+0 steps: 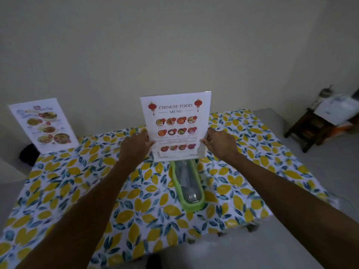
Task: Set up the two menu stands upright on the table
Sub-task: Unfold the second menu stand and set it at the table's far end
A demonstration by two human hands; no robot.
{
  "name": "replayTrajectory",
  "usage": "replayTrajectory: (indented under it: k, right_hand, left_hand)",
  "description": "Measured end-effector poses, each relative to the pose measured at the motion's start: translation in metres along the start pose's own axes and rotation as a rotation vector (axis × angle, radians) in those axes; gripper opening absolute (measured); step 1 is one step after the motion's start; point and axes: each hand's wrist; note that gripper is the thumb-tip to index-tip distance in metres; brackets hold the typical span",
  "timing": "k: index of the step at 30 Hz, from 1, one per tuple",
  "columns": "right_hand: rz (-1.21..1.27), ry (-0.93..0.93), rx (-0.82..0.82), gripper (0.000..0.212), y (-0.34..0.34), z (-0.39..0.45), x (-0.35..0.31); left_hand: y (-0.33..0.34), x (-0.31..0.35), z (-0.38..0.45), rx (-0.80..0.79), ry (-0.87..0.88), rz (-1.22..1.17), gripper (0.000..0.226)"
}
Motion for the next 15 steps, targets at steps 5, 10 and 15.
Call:
replayTrajectory:
  k: [5, 10, 15]
  right_hand:
    - [-0.019, 0.106, 0.008, 0.037, -0.007, -0.012, 0.063]
    - [-0.048, 0.228, 0.006, 0.04, -0.006, -0.014, 0.111]
    - [-0.082, 0.286, -0.011, 0.042, -0.006, -0.003, 0.144]
  left_hand:
    - [0.028, 0.056, 0.021, -0.019, 0.107, -0.078, 0.033]
    - [0.057, 0.096, 0.054, -0.039, 0.221, -0.121, 0.034]
    - [0.078, 0.123, 0.089, -0.07, 0.299, -0.117, 0.035]
Point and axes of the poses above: each hand's wrist, its own z-axis towards the middle knuckle, its own y-axis out of the palm, x = y × z, and after that the axes turned 11 degrees about -z, right-handed
